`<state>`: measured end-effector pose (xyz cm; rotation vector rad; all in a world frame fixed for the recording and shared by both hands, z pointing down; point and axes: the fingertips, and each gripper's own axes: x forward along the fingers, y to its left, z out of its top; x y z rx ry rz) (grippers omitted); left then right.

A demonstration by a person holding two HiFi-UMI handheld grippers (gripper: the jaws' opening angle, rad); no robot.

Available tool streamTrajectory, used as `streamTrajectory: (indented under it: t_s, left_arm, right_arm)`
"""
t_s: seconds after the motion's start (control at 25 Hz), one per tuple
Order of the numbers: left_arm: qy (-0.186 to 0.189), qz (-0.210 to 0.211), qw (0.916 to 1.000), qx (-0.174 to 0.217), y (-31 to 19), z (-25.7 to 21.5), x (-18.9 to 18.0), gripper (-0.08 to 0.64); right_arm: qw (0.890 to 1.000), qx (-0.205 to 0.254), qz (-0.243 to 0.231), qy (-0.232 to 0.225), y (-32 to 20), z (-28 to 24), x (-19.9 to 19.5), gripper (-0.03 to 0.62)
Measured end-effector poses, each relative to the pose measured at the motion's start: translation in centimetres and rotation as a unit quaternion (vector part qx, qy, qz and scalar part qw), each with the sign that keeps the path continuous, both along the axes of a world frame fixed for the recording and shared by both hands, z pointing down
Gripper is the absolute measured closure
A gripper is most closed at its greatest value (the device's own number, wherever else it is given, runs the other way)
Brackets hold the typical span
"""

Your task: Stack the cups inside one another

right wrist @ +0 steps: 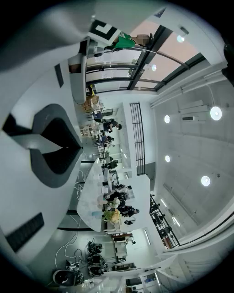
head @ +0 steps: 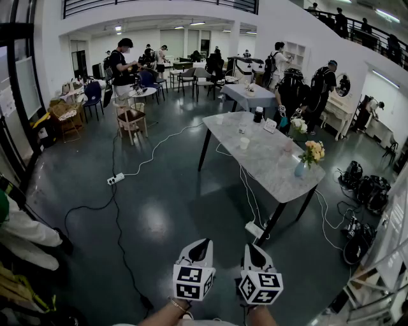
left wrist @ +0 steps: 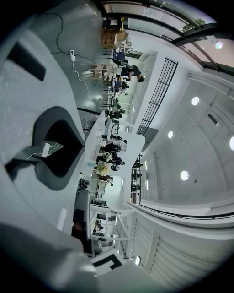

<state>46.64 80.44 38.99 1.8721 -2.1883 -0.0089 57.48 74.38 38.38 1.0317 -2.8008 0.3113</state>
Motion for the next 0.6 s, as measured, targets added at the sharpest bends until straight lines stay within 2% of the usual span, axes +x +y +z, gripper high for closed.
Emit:
streamTrajectory:
  t_s: [0.4,0.6]
  left_arm:
    - [-0.002,0.003,0.9999,-0.01,-0.3,1.0,-2.2,0.563]
    - [-0.012,0.009,0.9998,-0.012,-0.1,1.0,-4.3,0.563]
  right_arm:
    - [1.0,-0.006,0.007,0.0,-0.5,0.7,-2.0,0.586]
    - [0.999,-0.019,0.027,-0.01,-1.0,1.2,-3.4,0.586]
